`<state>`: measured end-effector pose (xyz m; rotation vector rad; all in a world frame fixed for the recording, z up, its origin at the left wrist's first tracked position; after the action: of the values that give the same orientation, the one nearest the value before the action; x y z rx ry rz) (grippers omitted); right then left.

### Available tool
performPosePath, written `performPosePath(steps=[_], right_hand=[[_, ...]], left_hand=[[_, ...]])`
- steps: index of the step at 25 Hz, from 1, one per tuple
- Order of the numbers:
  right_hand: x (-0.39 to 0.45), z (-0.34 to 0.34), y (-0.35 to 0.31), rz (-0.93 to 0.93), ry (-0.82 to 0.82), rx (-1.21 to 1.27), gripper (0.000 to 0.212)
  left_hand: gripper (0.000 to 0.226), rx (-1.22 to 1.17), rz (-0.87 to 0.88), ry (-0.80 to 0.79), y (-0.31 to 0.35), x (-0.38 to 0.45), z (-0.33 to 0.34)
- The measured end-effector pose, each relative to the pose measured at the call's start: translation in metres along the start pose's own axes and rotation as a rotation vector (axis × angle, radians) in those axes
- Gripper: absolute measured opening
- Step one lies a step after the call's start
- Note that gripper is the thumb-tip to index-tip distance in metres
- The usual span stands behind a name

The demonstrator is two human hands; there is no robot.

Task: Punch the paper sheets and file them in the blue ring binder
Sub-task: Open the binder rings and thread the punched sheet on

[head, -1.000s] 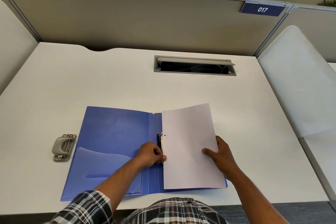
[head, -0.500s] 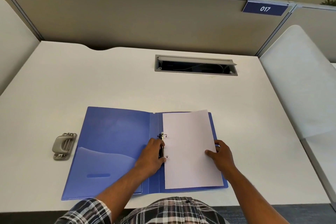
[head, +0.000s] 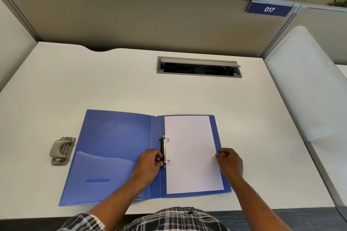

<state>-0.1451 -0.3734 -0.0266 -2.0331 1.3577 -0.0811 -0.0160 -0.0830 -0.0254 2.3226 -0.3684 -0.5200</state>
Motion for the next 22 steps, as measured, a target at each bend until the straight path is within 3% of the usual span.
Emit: performPosePath(steps=[10,16,22], right_hand=[[-0.04,0.008,-0.023,-0.177,0.094,-0.01,0.02],[-0.066,0.042,-0.06,-0.361,-0.348,0.066,0.012],[-0.079,0.07,-0.085,-0.436,-0.496,0.052,0.008]], left_hand=[[0.012,-0.07,-0.039,0.011,-0.004,-0.007,-0.009],[0.009,-0.136,-0.118,-0.001,-0.006,-0.005,-0.009],[0.015,-0.249,-0.225,-0.1,-0.005,0.001,-0.007]])
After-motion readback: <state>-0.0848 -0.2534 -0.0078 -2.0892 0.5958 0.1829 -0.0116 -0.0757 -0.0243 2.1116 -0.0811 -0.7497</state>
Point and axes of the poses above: each hand's wrist, its own x-axis towards the middle knuckle, its own z-axis out of the palm, y = z × x, the point moved 2 cm from there along x, towards the middle knuckle, and after that the axes turned 4 degrees about y, right-handed, at the moved point
